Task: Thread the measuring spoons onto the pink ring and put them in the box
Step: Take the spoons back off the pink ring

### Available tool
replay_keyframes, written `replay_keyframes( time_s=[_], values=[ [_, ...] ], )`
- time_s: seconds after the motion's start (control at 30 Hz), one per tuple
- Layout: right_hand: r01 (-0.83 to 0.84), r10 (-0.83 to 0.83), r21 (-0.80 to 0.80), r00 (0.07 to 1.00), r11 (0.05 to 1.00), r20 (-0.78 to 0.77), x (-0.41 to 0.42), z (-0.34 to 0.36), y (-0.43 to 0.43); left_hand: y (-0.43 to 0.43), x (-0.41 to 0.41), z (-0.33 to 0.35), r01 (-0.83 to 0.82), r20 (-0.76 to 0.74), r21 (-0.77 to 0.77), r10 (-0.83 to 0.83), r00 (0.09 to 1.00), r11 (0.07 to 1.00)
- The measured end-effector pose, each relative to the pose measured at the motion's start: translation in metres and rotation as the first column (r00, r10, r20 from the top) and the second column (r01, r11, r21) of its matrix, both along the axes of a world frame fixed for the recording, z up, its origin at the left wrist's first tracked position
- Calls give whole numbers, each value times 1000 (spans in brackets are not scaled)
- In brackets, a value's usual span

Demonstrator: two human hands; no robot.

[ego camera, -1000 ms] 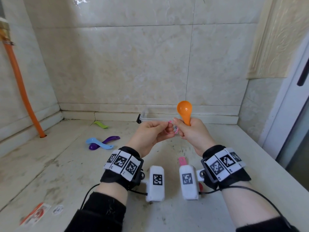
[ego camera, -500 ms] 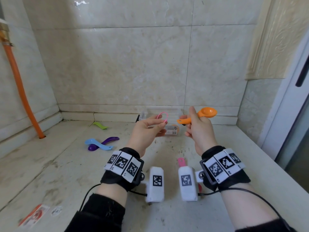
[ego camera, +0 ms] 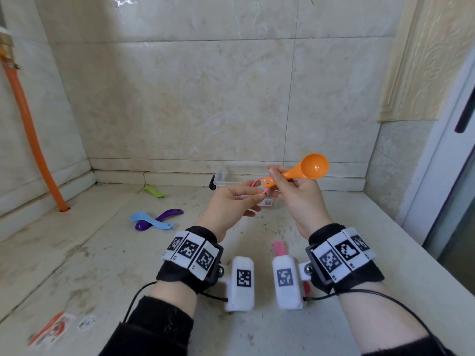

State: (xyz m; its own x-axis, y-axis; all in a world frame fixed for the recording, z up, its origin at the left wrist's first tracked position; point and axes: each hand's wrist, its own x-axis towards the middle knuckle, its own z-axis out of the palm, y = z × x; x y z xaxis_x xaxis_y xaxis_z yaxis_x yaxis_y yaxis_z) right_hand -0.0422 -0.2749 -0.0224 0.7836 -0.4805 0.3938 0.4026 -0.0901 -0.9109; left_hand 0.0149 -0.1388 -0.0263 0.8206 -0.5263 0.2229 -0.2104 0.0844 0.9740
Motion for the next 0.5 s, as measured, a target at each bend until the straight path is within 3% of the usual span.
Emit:
replay_keyframes(
  time_s=[0.37,0.5],
  values=[
    [68,-74,-148,997,987,-32,-2,0,1,-1,-1,1,-28,24,24,27,999,999],
    [45,-44,-111,999,993,4,-3,1,2,1,-1,2,19,-12,35,-19,1000,999]
  ],
)
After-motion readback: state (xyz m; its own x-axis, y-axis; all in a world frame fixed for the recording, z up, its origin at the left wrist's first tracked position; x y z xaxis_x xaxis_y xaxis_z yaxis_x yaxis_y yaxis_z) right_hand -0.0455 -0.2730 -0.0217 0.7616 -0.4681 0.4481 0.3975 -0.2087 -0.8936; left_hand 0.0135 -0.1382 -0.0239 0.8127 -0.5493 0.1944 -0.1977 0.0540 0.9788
